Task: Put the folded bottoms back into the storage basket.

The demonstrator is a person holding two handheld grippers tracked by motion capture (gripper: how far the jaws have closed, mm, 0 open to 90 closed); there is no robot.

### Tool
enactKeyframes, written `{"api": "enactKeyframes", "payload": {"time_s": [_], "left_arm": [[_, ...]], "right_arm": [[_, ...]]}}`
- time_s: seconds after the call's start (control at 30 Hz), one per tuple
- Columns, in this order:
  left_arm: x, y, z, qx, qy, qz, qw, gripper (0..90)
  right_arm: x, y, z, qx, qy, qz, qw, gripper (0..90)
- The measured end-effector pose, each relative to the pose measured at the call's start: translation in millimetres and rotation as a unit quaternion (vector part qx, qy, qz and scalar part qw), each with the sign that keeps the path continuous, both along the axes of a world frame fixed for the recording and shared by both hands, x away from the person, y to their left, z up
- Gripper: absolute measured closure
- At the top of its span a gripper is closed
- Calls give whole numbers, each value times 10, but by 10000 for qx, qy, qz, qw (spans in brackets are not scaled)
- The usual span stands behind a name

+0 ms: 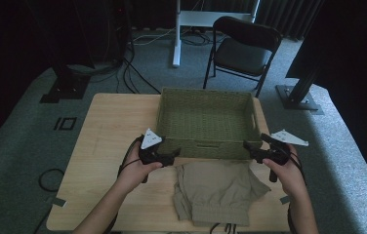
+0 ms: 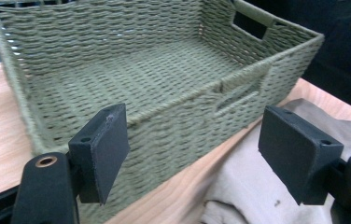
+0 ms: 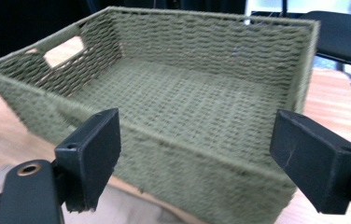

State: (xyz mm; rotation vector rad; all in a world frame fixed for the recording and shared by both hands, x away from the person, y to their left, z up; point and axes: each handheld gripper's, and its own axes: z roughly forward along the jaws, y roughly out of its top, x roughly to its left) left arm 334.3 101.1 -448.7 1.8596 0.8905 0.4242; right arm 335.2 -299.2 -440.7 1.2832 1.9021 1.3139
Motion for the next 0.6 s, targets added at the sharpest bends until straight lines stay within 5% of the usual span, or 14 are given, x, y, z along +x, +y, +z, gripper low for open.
{"api": "enactKeyframes", "payload": {"time_s": [0.6], "left_arm": [[-270, -213, -416, 118, 288, -204, 9993, 256]], "right_arm": [[-256, 118, -503, -135, 391, 233, 9989, 162]]}}
